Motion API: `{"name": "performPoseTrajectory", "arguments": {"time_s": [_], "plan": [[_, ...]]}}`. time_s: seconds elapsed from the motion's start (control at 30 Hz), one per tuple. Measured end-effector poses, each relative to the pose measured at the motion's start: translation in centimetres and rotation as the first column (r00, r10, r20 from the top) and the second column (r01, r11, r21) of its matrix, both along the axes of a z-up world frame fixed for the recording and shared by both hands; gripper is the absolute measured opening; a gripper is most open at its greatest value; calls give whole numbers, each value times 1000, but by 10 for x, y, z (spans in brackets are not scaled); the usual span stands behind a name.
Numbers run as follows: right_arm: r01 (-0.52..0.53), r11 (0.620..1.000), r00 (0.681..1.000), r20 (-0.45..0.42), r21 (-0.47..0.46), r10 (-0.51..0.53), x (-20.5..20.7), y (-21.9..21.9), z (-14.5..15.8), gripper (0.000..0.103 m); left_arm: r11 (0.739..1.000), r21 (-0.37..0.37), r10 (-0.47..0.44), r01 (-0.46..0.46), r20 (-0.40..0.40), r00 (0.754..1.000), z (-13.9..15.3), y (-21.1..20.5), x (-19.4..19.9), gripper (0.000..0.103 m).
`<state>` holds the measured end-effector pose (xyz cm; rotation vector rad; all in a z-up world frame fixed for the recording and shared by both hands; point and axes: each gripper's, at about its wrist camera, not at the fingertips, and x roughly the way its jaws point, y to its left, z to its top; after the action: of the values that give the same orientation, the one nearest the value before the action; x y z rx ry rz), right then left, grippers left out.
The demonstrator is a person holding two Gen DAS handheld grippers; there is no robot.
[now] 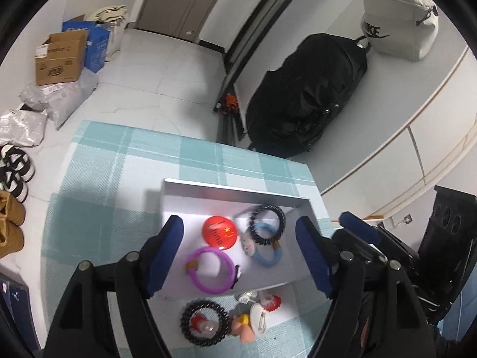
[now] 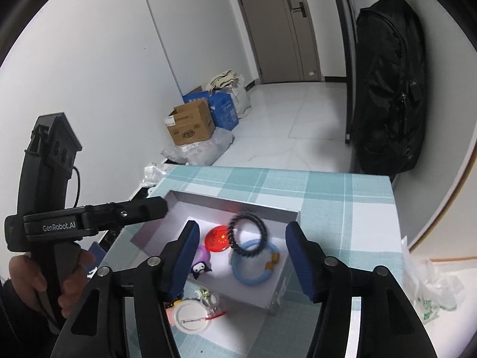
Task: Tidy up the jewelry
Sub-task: 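Lift both tools out of the box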
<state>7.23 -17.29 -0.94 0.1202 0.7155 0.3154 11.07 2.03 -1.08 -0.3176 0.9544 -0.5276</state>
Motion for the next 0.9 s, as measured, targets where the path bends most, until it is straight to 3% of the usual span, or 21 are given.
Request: {"name": "performPoseTrajectory", "arguments": {"time_s": [0.2,0.33,0.5,0.7,0.87,0.9], "plan": [[7,1000,1000,16,17,-7,-11,-3,7,69,995,31,94,-94,1,996,3,13,-14,74],[-2,999,1000,29,39,0,-24,-3,13,81,981,112,159,-158,1,987,6,16,-24,74],[-20,999,1000,4,30,20,-39,1,8,83,970,162,189,-184,-15,982,1,15,-40,74],[-36,997,997,-67,63,40,-52,0,-9,84,986,131,121,-108,-97,988,-16,12,-60,74],[-56,995,988,-140,86,68,-55,3,-27,84,992,121,60,-46,-118,991,-24,6,-71,74],[-62,994,983,-166,87,76,-54,5,-33,84,994,107,39,-26,-126,991,-24,5,-73,79]]}}
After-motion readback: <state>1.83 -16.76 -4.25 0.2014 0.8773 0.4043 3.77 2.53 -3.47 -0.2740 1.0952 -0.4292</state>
